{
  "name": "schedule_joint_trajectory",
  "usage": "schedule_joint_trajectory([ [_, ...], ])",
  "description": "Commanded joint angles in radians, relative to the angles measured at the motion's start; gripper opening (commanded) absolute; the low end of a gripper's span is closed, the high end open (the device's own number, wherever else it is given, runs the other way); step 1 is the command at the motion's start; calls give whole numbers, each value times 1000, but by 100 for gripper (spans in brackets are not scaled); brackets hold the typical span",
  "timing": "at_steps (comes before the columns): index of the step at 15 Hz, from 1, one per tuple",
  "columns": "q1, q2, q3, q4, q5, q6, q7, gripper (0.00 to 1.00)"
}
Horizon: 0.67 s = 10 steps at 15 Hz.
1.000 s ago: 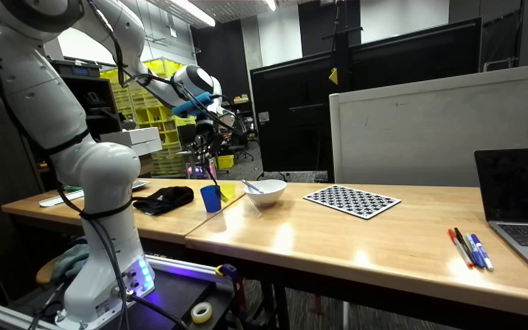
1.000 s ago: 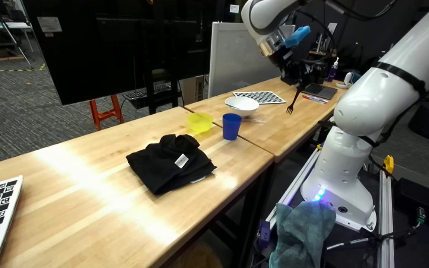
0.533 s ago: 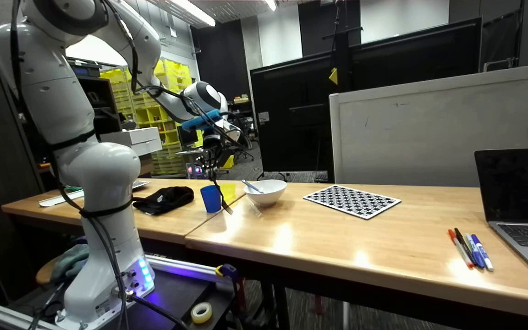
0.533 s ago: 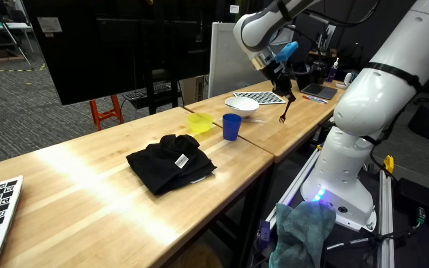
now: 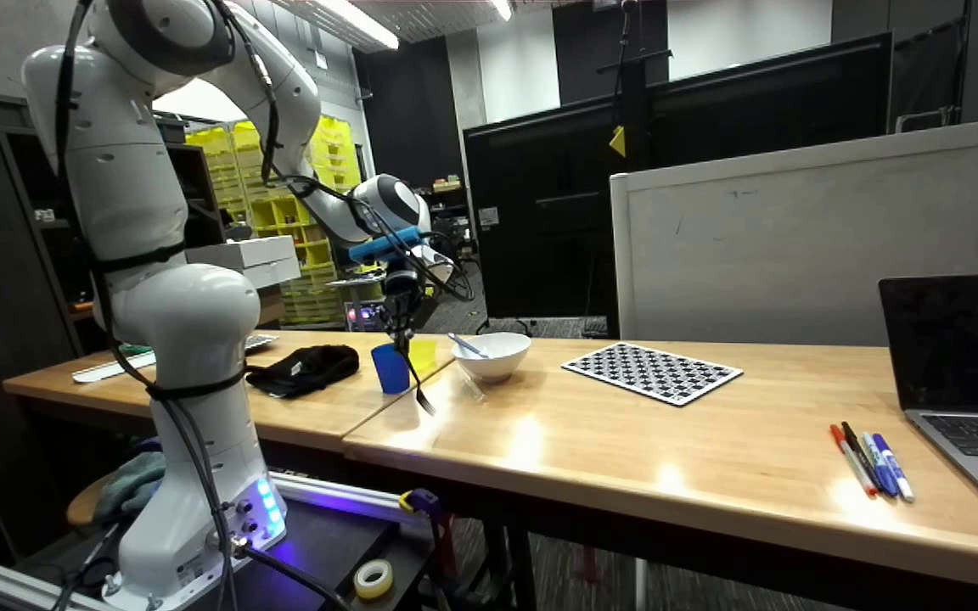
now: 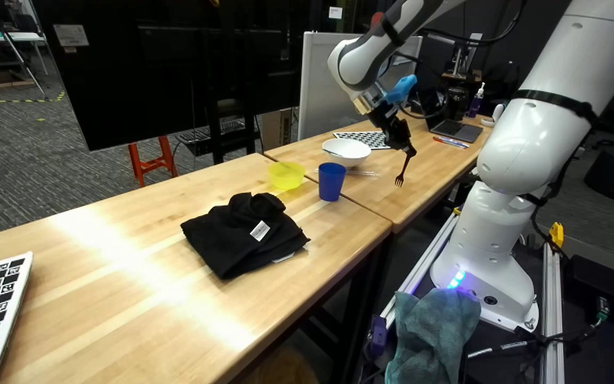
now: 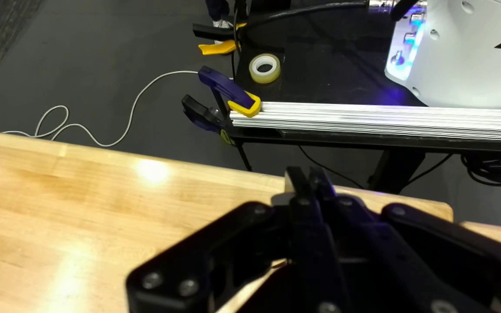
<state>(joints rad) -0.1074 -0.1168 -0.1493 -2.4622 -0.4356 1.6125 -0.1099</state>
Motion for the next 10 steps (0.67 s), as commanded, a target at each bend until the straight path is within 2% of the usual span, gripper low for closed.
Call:
schedule_joint_trajectory([
  [1, -11, 44, 1, 22, -13, 17, -26, 1],
  [8, -12, 138, 5, 72, -8, 35, -37, 1],
  [9, -12, 147, 5, 81, -9, 35, -36, 22],
  [10, -11, 157, 6, 90, -9, 34, -37, 31],
])
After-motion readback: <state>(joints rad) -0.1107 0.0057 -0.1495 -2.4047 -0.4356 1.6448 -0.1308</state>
